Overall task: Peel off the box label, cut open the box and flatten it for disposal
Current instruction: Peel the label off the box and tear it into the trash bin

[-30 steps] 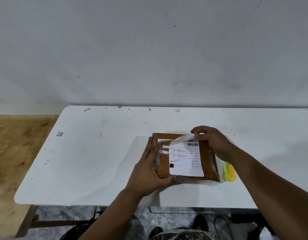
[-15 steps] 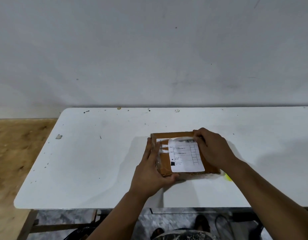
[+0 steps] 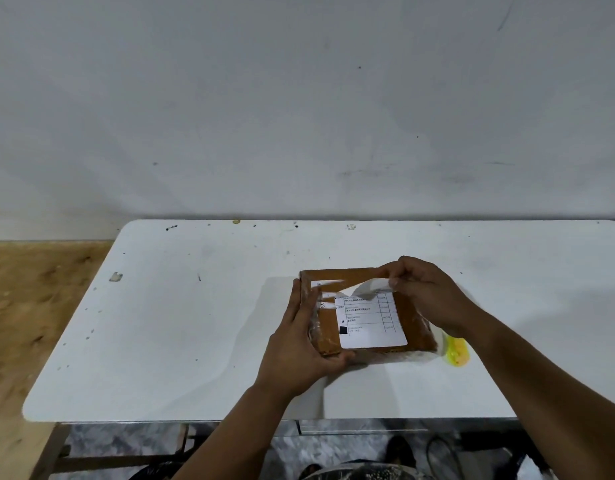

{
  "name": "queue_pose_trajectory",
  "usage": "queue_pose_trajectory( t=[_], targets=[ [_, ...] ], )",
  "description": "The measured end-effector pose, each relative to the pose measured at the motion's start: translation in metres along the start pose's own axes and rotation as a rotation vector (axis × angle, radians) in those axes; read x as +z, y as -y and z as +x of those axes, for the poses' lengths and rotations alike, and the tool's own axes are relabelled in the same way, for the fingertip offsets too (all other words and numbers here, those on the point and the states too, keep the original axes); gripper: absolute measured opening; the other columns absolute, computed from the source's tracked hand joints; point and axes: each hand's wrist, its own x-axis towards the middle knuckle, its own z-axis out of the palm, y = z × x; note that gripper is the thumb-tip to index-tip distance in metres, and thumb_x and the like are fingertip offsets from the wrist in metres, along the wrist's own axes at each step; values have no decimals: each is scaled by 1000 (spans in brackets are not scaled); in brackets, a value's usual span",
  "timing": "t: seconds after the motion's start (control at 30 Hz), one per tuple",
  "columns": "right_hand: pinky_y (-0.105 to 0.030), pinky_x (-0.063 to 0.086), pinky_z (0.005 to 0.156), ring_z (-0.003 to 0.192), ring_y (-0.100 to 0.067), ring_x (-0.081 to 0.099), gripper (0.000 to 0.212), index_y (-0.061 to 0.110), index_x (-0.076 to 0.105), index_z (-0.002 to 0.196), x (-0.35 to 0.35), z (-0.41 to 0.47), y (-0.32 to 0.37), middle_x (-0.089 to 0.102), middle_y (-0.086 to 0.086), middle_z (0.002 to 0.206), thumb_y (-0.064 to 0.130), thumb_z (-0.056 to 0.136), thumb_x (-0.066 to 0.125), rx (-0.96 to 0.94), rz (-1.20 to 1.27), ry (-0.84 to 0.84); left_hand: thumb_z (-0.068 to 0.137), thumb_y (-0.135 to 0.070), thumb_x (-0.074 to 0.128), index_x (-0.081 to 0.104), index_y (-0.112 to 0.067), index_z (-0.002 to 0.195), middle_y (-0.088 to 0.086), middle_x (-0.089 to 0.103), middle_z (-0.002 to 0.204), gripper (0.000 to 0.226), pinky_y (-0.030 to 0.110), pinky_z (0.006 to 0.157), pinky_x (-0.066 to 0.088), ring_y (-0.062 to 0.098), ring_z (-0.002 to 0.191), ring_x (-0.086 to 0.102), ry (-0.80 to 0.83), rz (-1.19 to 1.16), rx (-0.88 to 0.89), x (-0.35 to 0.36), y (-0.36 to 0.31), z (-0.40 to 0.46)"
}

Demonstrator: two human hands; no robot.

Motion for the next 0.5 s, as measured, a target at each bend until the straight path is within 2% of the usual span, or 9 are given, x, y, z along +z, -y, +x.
queue_pose_trajectory(
  t=[0.1, 0.17, 0.2, 0.27, 0.33, 0.4, 0.43, 0.5],
  targets=[
    [-29, 50, 78, 91, -13, 67, 17, 26, 64, 84, 2, -4, 0, 72, 7, 91, 10, 90, 61, -42, -130, -119, 60, -76, 73, 3, -53, 155, -29, -12, 165, 121, 19, 110, 34, -34, 131, -11, 2, -10, 4, 0, 0, 0],
    [-12, 46, 71, 82, 1, 63, 25, 32, 62, 99, 8, -8, 3, 69, 12, 89, 10, 87, 64, -108, -255, -143, 59, -77, 72, 3, -55, 154, -29, -12, 165, 120, 17, 109, 32, -32, 134, -9, 0, -16, 12, 0, 0, 0],
    [-9, 45, 69, 79, 2, 62, 32, 35, 60, 108, 12, -10, 6, 67, 14, 89, 12, 87, 65, -133, -272, -139, 59, -78, 72, 2, -56, 153, -29, -12, 165, 120, 16, 109, 31, -29, 136, -7, -1, -16, 14, 0, 0, 0],
    [-18, 48, 70, 79, -3, 62, 32, 41, 57, 118, 19, -13, 12, 65, 11, 87, 25, 91, 62, -117, -251, -107, 58, -81, 70, -1, -60, 150, -30, -12, 164, 119, 17, 110, 30, -22, 140, -1, 0, -15, 10, 0, -1, -1],
    [-24, 46, 72, 84, -4, 63, 14, 37, 66, 101, 24, -13, 17, 68, 11, 86, 37, 97, 52, -75, -269, -70, 58, -81, 71, -3, -64, 147, -30, -12, 164, 117, 16, 109, 31, -19, 140, 4, -7, -14, 2, 1, -2, -2],
    [-22, 41, 66, 79, 2, 61, 23, 40, 67, 79, 26, -12, 16, 68, 23, 79, 43, 96, 52, -83, -357, -62, 60, -76, 73, -4, -66, 145, -30, -11, 164, 115, 15, 106, 33, -22, 137, 4, -14, -2, 4, 0, -2, -2],
    [-21, 41, 66, 78, 7, 59, 22, 42, 67, 74, 27, -12, 13, 66, 29, 77, 44, 93, 55, -89, -401, -63, 61, -75, 73, -3, -67, 144, -31, -11, 164, 113, 15, 106, 34, -27, 134, 1, -15, 4, 6, 0, -3, -2],
    [-24, 45, 73, 82, 8, 58, 11, 43, 72, 81, 28, -12, 8, 64, 30, 79, 47, 87, 63, -99, -457, -69, 60, -76, 72, 0, -66, 145, -31, -10, 164, 112, 19, 108, 38, -34, 128, -5, -18, 6, 4, 0, -3, -2]
  ],
)
